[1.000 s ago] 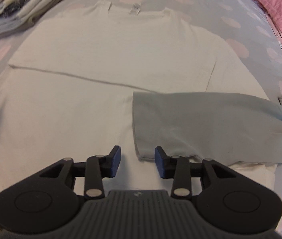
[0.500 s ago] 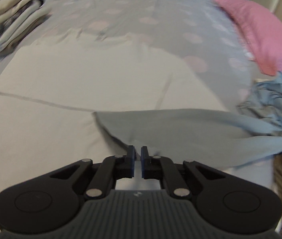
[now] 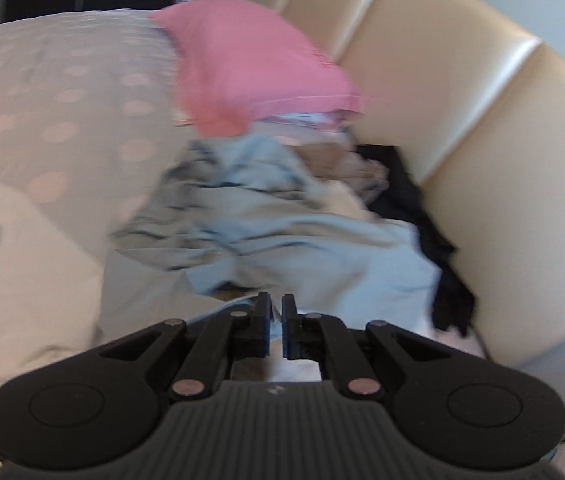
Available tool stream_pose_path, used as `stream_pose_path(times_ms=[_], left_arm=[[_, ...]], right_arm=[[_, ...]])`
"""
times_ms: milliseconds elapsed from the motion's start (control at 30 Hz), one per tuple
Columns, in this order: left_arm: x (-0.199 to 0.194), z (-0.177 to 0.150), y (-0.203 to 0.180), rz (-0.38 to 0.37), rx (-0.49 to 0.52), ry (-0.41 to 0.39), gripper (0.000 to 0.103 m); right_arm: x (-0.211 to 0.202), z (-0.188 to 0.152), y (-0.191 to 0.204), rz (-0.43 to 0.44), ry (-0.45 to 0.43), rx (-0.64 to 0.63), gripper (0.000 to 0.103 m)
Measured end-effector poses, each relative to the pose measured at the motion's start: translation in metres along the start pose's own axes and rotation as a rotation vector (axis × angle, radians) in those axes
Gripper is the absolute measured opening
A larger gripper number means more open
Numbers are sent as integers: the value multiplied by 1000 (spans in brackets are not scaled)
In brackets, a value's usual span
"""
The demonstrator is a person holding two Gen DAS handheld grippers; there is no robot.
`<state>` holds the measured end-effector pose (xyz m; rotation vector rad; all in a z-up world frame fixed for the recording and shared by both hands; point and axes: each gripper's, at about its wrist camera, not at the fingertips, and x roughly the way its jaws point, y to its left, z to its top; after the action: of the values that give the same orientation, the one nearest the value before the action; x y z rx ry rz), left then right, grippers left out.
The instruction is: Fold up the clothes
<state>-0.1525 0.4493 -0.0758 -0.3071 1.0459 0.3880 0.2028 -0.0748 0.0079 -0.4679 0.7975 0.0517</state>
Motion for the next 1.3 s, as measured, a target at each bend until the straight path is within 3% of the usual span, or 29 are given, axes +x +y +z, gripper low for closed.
stream_pose_path(times_ms=[133, 167, 267, 500, 700, 833, 933, 1067, 1200, 1300], left_arm=[[1, -2, -1, 5, 2, 6, 39], [2, -2, -2, 7, 3, 9, 39], [6, -4, -4, 3, 5, 19, 39], [15, -6, -26, -93, 2, 18, 39], [22, -5, -67, -181, 32, -14, 39], [45, -1, -104, -242, 37, 21, 40], [68, 1, -130, -276, 42, 50, 42], [101, 3, -154, -309, 17, 89, 42], [126, 7, -167, -329, -3, 114, 42], [140, 11, -172, -349, -18, 117, 42]], right_arm=[[5, -10, -54, -186, 11, 53, 5], [7, -14, -64, -214, 20, 67, 0], [13, -27, -82, -247, 40, 106, 4], [16, -41, -49, 5, 34, 192, 6], [13, -34, 28, 293, -8, 191, 6], [18, -36, 78, 464, -5, 197, 11], [24, -40, 114, 563, 24, 183, 22], [27, -44, 145, 649, 71, 115, 25], [25, -46, 161, 609, 46, -13, 32], [29, -47, 163, 643, 80, -1, 32]])
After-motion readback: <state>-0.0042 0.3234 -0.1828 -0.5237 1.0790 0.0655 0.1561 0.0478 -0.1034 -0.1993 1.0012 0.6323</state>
